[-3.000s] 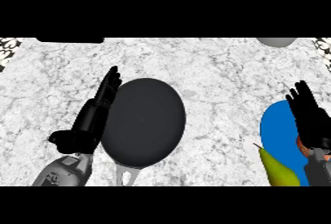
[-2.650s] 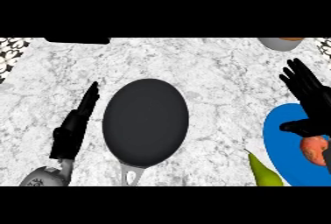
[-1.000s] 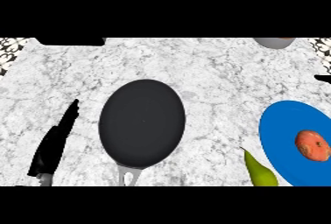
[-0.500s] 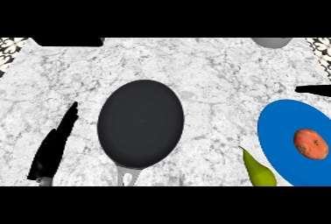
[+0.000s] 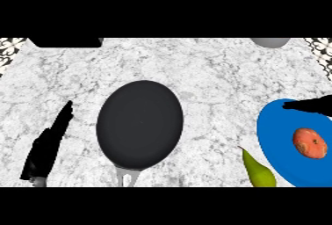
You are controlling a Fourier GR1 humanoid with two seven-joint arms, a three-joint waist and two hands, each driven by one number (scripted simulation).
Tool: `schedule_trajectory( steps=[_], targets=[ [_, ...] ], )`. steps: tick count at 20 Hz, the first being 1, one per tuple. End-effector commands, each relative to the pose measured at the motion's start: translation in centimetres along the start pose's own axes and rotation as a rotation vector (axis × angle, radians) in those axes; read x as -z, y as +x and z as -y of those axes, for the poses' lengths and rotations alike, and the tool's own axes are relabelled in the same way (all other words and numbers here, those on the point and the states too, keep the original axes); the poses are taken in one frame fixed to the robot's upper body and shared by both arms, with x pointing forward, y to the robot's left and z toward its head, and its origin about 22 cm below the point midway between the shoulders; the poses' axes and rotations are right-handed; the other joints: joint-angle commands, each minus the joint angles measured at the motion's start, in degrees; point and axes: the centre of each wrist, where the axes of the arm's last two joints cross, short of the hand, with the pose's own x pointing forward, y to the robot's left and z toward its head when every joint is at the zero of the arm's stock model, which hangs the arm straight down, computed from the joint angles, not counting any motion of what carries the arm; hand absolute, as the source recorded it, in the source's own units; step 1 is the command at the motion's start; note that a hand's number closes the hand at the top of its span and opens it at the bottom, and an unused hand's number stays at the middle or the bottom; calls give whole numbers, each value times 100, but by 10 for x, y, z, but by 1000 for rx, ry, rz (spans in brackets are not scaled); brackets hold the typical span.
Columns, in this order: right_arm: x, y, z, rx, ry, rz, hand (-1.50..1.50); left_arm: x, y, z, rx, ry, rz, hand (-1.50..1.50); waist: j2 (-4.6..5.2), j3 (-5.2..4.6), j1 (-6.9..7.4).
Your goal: Pick the squash from the plate and place it in the pan
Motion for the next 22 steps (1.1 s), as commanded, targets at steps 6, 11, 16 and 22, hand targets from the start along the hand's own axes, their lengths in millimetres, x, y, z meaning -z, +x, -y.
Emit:
schedule_trajectory(
  steps=[6,11,16,22],
  targets=[
    [17,-8,-16,-40,82,-61,-150,-3,2,3,0,-4,-2,0,10,3,26],
    [2,1,-12,-74,81,-115,-150,-9,-8,4,5,-10,-10,0,2,0,0],
    [33,8,-26,-69,105,-107,-150,-7,-6,10,-15,-9,-3,0,5,0,9],
    [22,-25,-38,-71,110,-128,-150,-11,9,-13,-14,-26,-14,0,6,3,32]
  ],
)
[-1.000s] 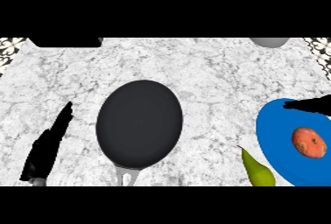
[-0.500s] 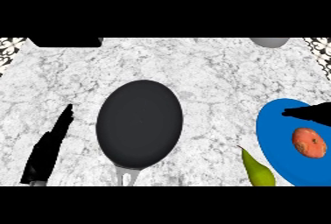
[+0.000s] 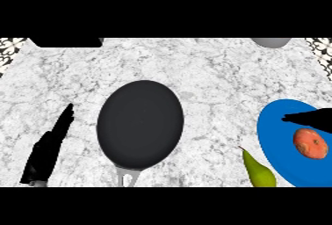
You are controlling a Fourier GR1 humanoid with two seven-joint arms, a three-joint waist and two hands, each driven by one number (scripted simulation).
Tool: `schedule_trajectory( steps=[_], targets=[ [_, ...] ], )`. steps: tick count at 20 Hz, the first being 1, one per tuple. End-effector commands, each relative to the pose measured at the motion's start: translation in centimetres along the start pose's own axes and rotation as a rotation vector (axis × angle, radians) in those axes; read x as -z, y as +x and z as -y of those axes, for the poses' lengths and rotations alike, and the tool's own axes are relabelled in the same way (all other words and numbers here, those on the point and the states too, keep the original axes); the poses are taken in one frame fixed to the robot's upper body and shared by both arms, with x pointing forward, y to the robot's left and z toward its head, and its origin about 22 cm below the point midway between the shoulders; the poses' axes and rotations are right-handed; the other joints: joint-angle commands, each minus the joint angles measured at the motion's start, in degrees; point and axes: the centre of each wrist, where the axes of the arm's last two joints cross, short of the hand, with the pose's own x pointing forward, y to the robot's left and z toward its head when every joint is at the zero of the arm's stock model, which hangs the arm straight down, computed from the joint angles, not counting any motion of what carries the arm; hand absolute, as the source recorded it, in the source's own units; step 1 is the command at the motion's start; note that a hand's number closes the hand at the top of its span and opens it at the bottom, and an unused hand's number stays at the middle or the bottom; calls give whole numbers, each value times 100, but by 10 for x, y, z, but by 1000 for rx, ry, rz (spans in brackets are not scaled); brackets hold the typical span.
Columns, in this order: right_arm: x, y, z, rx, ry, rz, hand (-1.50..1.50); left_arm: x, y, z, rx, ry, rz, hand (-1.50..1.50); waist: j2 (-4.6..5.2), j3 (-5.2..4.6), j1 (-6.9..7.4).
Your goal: Pick the squash from the plate and place it in the pan
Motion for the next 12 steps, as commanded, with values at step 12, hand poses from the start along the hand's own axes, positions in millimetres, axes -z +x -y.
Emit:
schedule_trajectory(
  steps=[12],
  targets=[
    [47,-5,-25,38,25,19,-150,-10,1,16,9,-13,16,0,1,0,20]
  ],
)
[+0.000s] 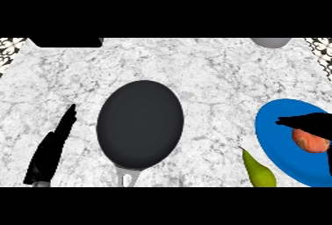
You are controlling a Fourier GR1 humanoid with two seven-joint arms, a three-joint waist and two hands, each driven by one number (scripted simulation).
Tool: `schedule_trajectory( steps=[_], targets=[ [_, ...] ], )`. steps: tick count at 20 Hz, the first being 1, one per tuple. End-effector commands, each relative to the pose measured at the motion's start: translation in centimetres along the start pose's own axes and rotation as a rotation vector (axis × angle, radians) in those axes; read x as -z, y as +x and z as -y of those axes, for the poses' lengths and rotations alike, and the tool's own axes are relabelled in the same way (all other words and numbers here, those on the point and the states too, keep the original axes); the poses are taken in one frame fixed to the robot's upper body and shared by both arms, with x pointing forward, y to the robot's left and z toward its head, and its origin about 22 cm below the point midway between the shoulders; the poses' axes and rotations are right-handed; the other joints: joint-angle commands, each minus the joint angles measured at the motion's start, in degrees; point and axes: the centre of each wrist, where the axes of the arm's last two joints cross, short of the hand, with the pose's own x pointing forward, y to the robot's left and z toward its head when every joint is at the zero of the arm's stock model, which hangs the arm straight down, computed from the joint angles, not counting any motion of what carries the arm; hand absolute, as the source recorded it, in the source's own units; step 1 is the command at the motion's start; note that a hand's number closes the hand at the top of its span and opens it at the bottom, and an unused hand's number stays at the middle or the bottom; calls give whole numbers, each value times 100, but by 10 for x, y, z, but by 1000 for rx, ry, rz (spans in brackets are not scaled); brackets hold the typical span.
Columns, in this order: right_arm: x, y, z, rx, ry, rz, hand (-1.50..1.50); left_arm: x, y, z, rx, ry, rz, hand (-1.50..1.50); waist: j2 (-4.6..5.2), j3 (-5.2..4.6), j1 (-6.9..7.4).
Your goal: Pick the squash from the plate and place it in the pan
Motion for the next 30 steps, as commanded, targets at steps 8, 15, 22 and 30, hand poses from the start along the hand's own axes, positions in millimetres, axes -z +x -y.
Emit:
schedule_trajectory(
  steps=[8,15,22,30],
  targets=[
    [7,-15,-21,121,39,126,150,-6,-3,17,-2,1,10,0,5,7,-4],
    [52,55,-32,376,-191,-190,150,-4,-4,0,-17,36,-29,0,-95,-12,-264],
    [14,128,-18,403,-563,-359,150,2,-2,2,-10,46,-24,0,-88,-9,-291],
    [-53,189,27,268,-1194,-183,150,6,5,-5,7,31,-4,0,-60,4,-140]
  ],
)
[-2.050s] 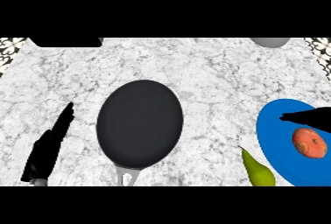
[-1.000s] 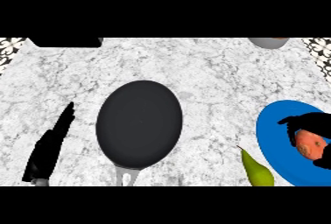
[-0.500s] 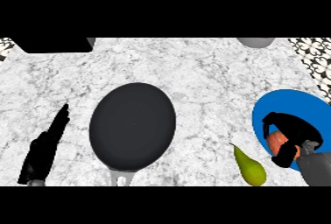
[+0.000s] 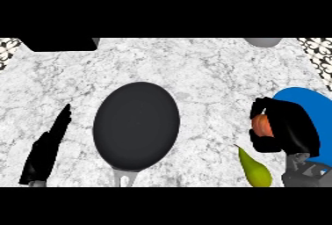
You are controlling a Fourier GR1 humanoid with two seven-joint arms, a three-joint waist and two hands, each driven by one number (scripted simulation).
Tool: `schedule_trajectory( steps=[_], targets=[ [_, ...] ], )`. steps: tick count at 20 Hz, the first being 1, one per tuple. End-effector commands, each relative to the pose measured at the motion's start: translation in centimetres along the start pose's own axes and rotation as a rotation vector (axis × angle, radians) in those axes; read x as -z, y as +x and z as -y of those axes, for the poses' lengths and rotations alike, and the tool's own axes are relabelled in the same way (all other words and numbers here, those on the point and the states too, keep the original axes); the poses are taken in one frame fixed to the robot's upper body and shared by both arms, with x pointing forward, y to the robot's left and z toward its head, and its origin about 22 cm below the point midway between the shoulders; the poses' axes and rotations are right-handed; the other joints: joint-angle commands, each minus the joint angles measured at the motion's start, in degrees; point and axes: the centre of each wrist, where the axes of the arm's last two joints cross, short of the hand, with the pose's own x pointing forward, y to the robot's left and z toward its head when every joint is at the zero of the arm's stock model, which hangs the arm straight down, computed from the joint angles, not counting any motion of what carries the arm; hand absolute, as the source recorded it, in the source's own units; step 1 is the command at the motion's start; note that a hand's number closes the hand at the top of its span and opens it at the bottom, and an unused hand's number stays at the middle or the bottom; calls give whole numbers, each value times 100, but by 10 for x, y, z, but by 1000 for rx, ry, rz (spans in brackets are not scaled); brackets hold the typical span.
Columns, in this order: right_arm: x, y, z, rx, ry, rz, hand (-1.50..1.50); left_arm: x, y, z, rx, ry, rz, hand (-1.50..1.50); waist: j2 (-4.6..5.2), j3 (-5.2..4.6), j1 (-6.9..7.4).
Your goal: Pick the squash from the plate and place it in the pan
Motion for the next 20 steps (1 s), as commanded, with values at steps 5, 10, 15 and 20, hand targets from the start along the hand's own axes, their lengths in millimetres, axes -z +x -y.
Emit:
schedule_trajectory(
  steps=[5,10,15,20],
  targets=[
    [-26,64,27,53,-307,210,150,-4,13,-7,1,-47,7,0,68,18,185],
    [-14,127,49,158,-264,277,150,0,-1,2,1,-53,17,0,80,13,211],
    [14,169,20,241,-196,283,150,7,8,-4,13,-38,30,0,97,15,281],
    [39,194,-18,303,-106,255,150,3,27,5,4,-56,58,0,115,19,388]
  ],
)
